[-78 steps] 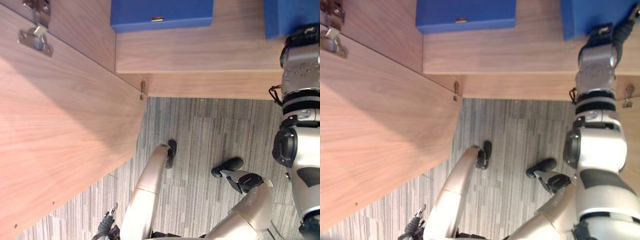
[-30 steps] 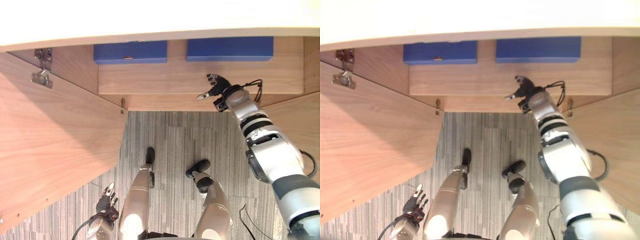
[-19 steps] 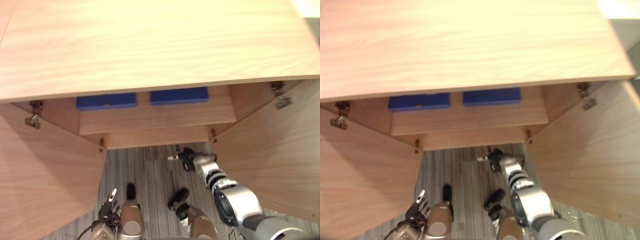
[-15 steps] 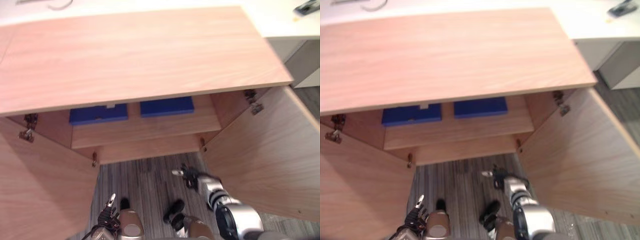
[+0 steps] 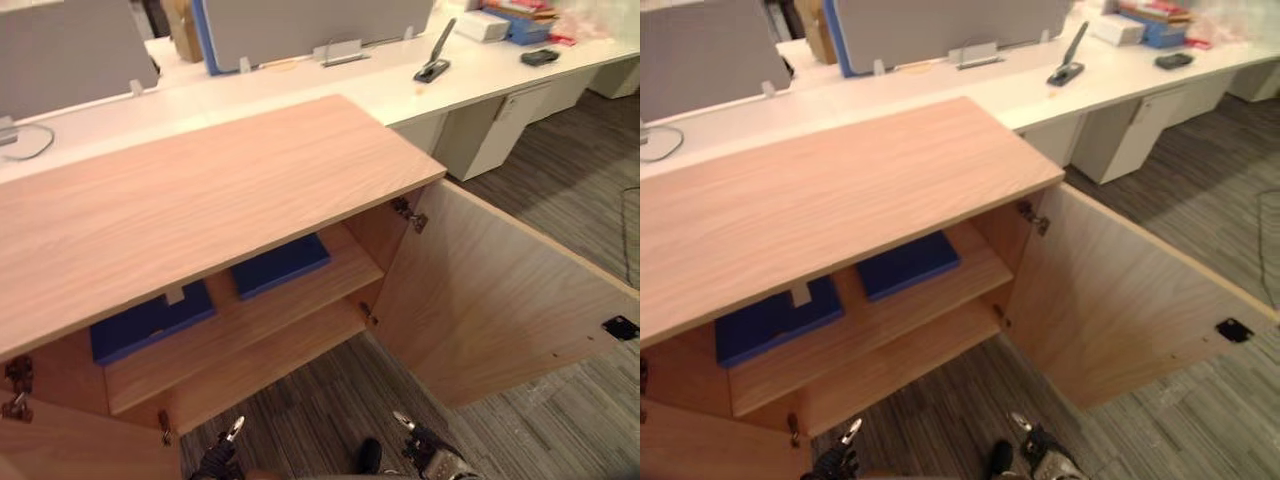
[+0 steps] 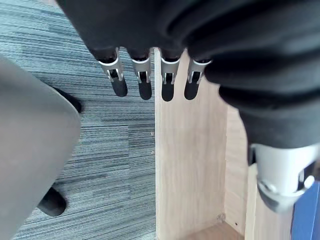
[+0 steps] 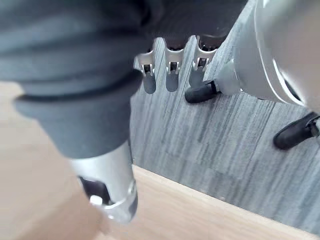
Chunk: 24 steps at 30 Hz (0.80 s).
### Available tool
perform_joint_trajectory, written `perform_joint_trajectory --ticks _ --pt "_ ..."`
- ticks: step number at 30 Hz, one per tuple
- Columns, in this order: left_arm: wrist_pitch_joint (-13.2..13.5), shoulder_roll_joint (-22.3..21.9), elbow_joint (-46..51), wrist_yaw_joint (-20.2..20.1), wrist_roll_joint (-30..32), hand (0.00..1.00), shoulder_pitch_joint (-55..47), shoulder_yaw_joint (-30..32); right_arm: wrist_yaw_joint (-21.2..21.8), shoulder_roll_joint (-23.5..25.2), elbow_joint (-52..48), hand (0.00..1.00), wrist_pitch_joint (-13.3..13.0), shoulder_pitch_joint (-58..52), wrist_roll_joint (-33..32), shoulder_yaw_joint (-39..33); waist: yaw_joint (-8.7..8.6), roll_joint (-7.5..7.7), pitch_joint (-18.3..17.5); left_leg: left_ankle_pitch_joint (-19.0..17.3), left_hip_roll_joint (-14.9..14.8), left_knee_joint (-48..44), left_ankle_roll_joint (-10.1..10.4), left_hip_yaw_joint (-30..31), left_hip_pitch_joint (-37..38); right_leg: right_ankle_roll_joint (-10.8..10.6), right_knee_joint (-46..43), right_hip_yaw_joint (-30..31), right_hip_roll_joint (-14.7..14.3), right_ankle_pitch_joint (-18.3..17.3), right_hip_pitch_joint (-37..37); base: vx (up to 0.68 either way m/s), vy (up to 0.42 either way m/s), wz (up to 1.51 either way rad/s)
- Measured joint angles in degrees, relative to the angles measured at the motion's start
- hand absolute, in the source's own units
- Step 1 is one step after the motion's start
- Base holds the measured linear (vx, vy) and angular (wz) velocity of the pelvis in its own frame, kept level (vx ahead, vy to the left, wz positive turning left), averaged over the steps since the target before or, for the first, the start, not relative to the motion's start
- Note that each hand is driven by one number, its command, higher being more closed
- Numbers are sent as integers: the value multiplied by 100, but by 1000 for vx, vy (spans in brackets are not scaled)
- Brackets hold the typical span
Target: Walk over to the cabinet, pick up the folder, carry it to the office cabinet, place the folder inside the office cabinet, then close the office cabinet door
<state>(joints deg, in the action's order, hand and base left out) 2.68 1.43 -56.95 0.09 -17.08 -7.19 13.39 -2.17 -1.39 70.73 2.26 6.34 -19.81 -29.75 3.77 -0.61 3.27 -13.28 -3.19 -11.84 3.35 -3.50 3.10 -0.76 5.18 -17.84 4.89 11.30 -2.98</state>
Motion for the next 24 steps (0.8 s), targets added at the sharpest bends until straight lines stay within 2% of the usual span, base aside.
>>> perform_joint_trajectory --ticks 3,6,9,13,14,15,16,17,18,19,20,21,22,23,24 --pt "26 -7 -119 44 126 0 17 127 -157 48 -150 0 -175 -108 -433 -286 -56 -14 -35 2 49 162 -16 -267 238 -30 0 294 -14 22 -7 29 107 -47" --pt "57 -33 -175 70 132 0 21 216 -260 70 -168 0 -250 -149 -662 -278 -104 -14 -33 -16 72 198 -42 -370 366 -60 0 529 -48 45 -23 8 65 -50" --pt "135 -146 -202 106 182 0 21 423 -426 223 -524 0 -394 -278 -916 -249 -113 -16 -30 -60 53 316 -70 -781 585 -88 0 891 -136 91 -93 -20 50 -68" --pt "181 -201 -202 147 286 0 22 587 -559 238 -832 0 -448 -363 -1077 68 -133 -5 -13 -126 26 232 -131 -1233 724 -75 -30 1245 -255 162 -189 -48 16 -61" --pt "214 -229 -199 160 295 0 -2 636 -612 247 -981 0 -460 -343 -1073 134 -90 -34 -7 -136 -46 200 -156 -1542 758 142 -67 944 -217 -62 -244 -52 -1 -94" --pt "238 -346 -180 167 318 0 -2 718 -657 239 -1147 0 -471 -258 -1063 135 -70 -179 31 -125 -189 158 -178 -1850 777 397 -620 -206 -25 -460 -407 -42 17 -109" --pt "260 -374 -147 171 330 0 -23 770 -691 241 -1198 0 -475 -187 -1050 160 -36 -191 44 -125 -218 129 -179 -1978 799 433 -1041 -755 171 -623 -551 73 19 -117" --pt "278 -373 -88 176 346 0 -80 826 -725 260 -1290 0 -474 -98 -1047 181 -17 -168 38 -179 -208 11 -258 -2198 816 455 -1755 -1621 661 -848 -635 133 0 -104" --pt "278 -360 -79 194 345 0 -89 830 -763 242 -1371 0 -472 -58 -1040 176 -10 -114 39 -244 -214 -253 -261 -2303 870 517 -2319 -2166 1001 -1071 -668 144 -45 -85" --pt "276 -365 -68 201 347 0 -91 829 -791 223 -1412 0 -472 -50 -1025 172 -20 -112 46 -248 -216 -400 -258 -2318 887 665 -2477 -2246 1048 -1167 -662 121 -85 -73" --pt "271 -387 -70 204 356 0 -121 839 -822 161 -1517 0 -470 -40 -936 170 -17 -134 24 -241 -267 -678 -270 -2371 868 699 -2462 -2189 892 -1133 -602 65 -88 -86" --pt "278 -404 -89 208 357 0 -135 851 -826 131 -1608 0 -469 30 -818 161 40 -152 -21 -216 -404 -868 -317 -2403 805 557 -2166 -1967 711 -1073 -592 62 -91 -94" --pt "279 -407 -93 209 359 0 -139 814 -826 113 -1637 0 -466 85 -796 139 42 -159 -54 -195 -421 -808 -341 -2401 804 477 -2065 -1972 629 -1170 -618 86 -89 -69" --pt "272 -425 -93 209 362 0 -125 697 -826 52 -1711 0 -465 176 -759 -75 -36 -232 -150 -139 -455 -502 -352 -2386 791 480 -2289 -2245 693 -1310 -729 101 -71 -10" --pt "309 -386 -54 208 388 0 -121 543 -845 -59 -1703 0 -465 237 -675 -255 -92 -174 -146 -162 -396 -229 -311 -2328 830 463 -2856 -2257 943 -1566 -901 156 -58 14"
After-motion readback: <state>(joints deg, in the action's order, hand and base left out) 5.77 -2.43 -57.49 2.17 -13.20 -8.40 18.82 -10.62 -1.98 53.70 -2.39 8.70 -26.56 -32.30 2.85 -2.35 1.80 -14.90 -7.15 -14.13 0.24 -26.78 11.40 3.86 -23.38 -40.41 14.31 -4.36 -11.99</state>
